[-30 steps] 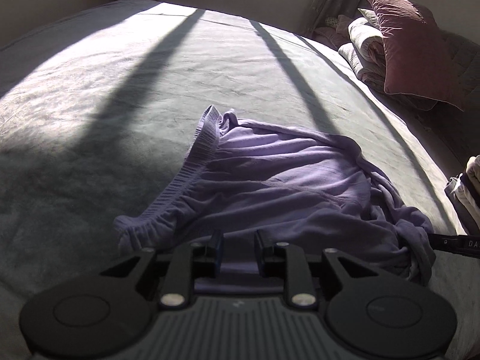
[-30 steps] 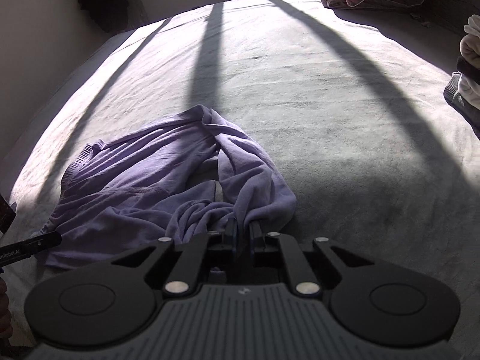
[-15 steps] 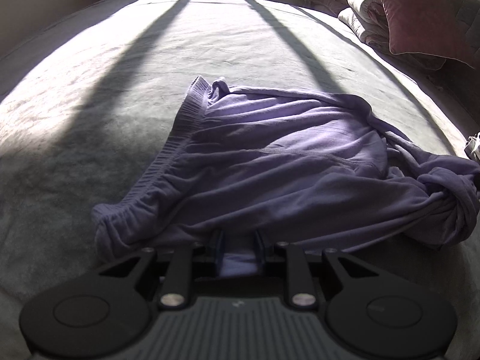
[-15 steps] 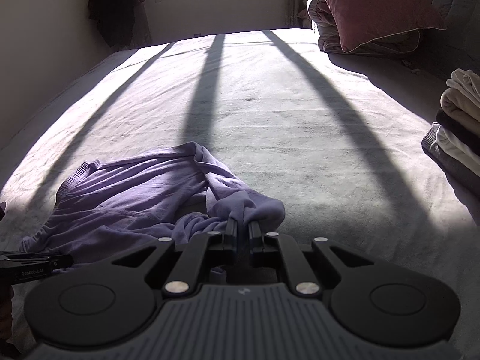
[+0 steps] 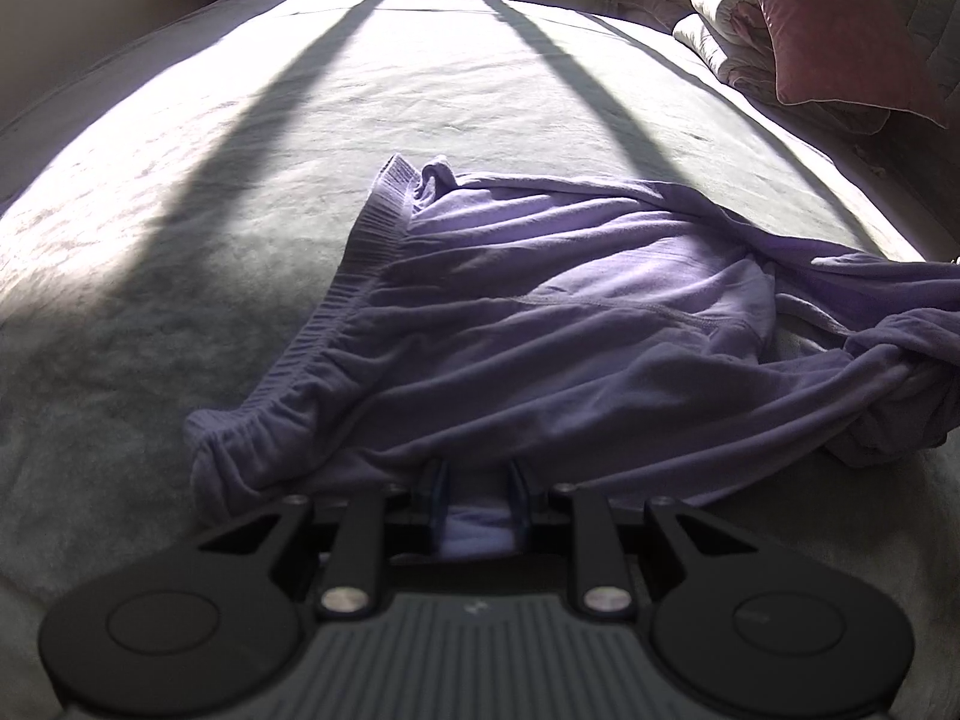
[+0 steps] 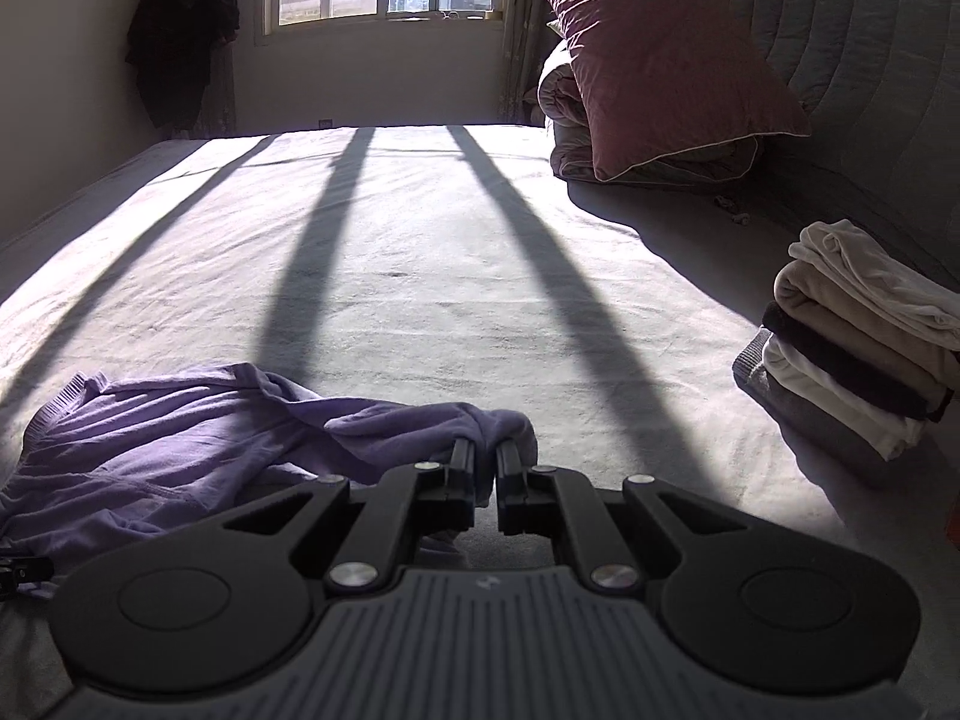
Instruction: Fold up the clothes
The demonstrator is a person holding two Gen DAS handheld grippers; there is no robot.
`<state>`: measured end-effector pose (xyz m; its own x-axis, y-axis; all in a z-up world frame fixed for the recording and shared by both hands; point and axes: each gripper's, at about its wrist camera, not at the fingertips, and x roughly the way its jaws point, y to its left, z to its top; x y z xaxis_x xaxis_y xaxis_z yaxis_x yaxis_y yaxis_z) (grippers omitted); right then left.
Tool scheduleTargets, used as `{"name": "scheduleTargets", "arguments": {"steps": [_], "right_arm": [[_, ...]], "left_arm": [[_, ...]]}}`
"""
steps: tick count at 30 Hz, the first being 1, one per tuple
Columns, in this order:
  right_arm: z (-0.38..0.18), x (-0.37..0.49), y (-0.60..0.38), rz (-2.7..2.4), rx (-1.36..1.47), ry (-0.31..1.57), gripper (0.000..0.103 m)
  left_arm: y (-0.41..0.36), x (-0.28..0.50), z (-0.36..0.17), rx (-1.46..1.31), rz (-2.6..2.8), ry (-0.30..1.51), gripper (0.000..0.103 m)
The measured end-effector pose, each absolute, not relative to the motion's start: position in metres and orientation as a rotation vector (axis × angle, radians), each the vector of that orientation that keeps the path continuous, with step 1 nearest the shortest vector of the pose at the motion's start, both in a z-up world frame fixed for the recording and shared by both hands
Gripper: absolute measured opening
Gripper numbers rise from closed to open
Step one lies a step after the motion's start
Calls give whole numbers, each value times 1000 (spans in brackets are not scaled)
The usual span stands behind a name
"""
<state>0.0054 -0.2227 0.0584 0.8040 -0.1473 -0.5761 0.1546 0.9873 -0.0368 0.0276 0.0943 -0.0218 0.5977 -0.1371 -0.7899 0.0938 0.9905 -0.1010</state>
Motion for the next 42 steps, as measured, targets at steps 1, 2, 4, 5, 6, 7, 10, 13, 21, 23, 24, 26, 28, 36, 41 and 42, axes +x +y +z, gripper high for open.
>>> {"name": "scheduleTargets", "arguments": {"steps": [1,2,4,5,6,7,10,13,21,23,24,26,28,36,41,42], "right_arm": [[59,7,-225,-174,8,612,7],[59,9,-228,-190,-2,607,7],[59,15,-233,-214,-12,603,7],[58,18,-237,-222,-12,603,7],[58,22,-240,-226,-4,606,7],[57,25,-244,-232,2,610,7],[49,38,-253,-247,11,631,7],[35,50,-264,-246,61,683,7],[20,44,-263,-162,117,772,19],[20,38,-261,-137,122,787,35],[19,35,-261,-121,132,793,46],[18,28,-261,-88,156,807,47],[16,23,-262,-53,192,829,47],[1,21,-262,28,307,918,47],[-18,31,-265,23,361,968,48],[-19,32,-262,19,348,958,46]], "left_arm": [[94,27,-22,-49,-134,920,23],[94,27,-22,-48,-133,919,23],[93,27,-22,-43,-132,919,23],[93,27,-22,-41,-132,918,23],[93,27,-22,-40,-131,918,23],[93,27,-22,-38,-131,918,23],[92,27,-21,-30,-128,918,23],[90,27,-21,-20,-120,917,23],[88,27,-19,-7,-119,925,23],[89,27,-17,-13,-123,926,25],[89,26,-15,-17,-133,919,28],[87,23,-12,-25,-155,905,32],[84,20,-7,-27,-185,885,33],[41,11,3,73,-385,805,40],[4,7,-4,173,-481,790,40],[-3,7,-6,195,-490,789,40]]}}
